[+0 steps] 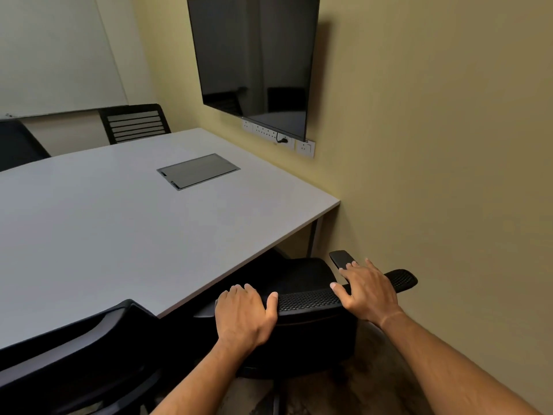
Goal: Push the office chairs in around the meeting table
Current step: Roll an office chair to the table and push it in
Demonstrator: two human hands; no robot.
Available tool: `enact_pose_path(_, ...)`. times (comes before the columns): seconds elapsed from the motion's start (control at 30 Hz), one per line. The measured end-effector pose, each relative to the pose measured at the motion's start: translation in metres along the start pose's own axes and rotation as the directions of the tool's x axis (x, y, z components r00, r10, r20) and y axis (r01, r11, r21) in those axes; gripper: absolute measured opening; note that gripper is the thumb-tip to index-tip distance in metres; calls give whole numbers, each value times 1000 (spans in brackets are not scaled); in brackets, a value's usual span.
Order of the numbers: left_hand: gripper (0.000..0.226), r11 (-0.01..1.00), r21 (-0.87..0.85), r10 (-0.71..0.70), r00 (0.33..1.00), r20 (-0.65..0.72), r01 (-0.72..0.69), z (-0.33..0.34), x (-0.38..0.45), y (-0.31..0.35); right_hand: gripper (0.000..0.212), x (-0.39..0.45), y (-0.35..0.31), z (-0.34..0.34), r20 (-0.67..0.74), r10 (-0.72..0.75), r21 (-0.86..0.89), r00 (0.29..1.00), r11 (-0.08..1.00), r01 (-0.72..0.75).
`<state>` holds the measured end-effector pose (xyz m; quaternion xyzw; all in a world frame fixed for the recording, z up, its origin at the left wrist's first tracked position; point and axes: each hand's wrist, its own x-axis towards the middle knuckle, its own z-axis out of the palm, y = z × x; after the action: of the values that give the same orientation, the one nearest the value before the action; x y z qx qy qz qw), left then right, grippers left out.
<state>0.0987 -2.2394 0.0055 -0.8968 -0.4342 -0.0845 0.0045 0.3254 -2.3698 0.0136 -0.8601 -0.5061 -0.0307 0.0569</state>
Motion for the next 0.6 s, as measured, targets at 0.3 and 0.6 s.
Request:
enact_pose_path(0.3,63,982,30,-185,983,-11,185,3,12,62,67,52,58,0,4,-190,25,982,981,190)
enact_pose_path(0.6,62,946,88,-313,950,-8,312,9,39,124,62,112,112,4,-23,-355,54,934,933,356)
